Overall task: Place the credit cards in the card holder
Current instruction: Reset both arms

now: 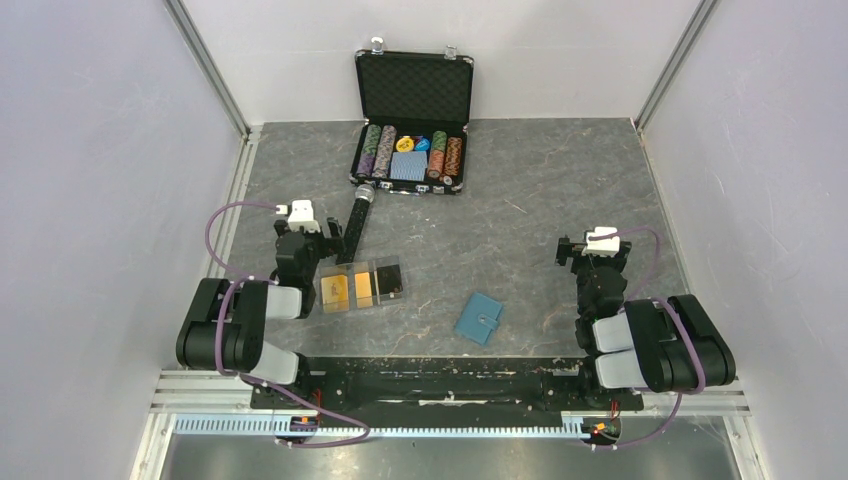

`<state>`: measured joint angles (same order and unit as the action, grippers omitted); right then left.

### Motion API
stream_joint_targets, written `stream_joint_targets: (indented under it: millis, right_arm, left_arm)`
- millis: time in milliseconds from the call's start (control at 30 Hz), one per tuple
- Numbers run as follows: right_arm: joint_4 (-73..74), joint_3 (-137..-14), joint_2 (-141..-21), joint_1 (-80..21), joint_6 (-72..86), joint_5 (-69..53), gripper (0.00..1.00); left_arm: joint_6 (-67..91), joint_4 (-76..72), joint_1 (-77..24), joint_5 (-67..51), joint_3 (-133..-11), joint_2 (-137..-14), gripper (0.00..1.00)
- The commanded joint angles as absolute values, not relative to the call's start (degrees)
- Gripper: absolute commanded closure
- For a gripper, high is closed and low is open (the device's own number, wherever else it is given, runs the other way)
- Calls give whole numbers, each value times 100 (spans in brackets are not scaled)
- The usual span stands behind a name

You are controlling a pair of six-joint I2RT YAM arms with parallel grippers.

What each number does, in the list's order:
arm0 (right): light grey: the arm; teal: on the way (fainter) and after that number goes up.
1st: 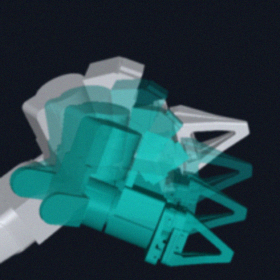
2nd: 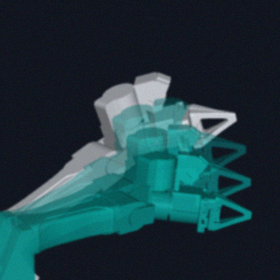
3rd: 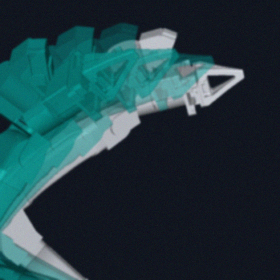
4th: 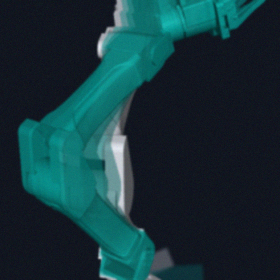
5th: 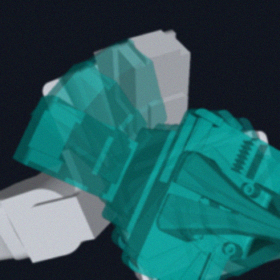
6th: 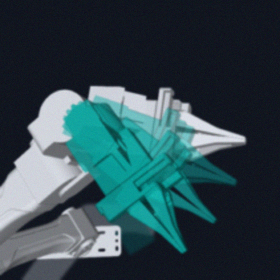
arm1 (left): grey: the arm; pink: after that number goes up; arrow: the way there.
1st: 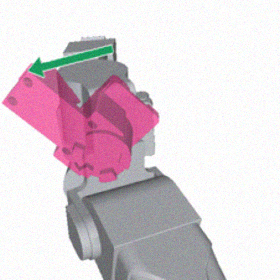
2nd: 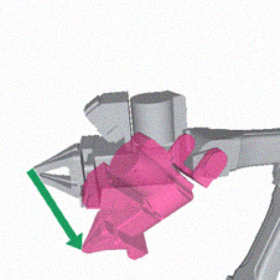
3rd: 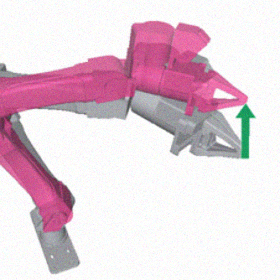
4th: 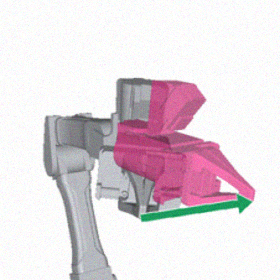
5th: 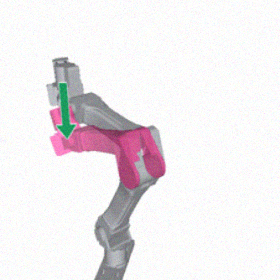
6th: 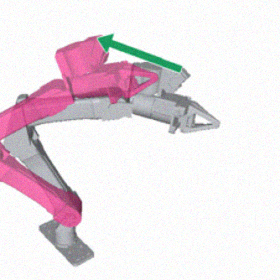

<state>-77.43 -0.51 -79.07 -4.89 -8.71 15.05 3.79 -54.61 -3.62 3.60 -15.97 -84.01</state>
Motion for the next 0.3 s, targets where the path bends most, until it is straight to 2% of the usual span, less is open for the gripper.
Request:
stream_joint_targets:
  millis: [0,267]
  right_arm:
    - [-8130,497,-7892,-499,-967,1485,2]
    - [-8125,493,-7885,-500,-967,1480,2]
  left_arm:
    - [43,-5835,-359,527,-1635,-8427,0]
    - [40,-5850,-354,532,-1632,-8428,0]
